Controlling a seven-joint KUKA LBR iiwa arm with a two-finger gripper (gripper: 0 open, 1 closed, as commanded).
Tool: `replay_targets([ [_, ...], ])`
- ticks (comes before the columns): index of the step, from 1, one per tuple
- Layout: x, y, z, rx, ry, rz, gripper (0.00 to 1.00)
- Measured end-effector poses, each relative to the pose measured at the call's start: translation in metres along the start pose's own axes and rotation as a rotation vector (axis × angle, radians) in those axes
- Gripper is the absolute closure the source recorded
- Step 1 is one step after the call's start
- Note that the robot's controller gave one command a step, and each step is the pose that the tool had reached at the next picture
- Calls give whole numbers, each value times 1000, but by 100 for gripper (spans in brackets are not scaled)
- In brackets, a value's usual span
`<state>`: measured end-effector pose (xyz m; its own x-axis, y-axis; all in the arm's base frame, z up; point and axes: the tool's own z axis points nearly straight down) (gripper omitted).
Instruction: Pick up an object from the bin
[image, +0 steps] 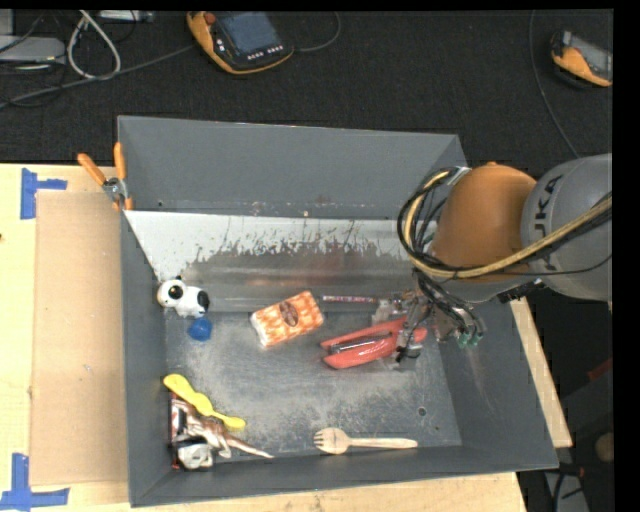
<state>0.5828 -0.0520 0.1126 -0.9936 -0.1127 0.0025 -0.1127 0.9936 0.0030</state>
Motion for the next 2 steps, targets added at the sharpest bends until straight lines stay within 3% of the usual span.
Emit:
replay_targets([
  [2,2,2,-94,-2,12,-3,100],
])
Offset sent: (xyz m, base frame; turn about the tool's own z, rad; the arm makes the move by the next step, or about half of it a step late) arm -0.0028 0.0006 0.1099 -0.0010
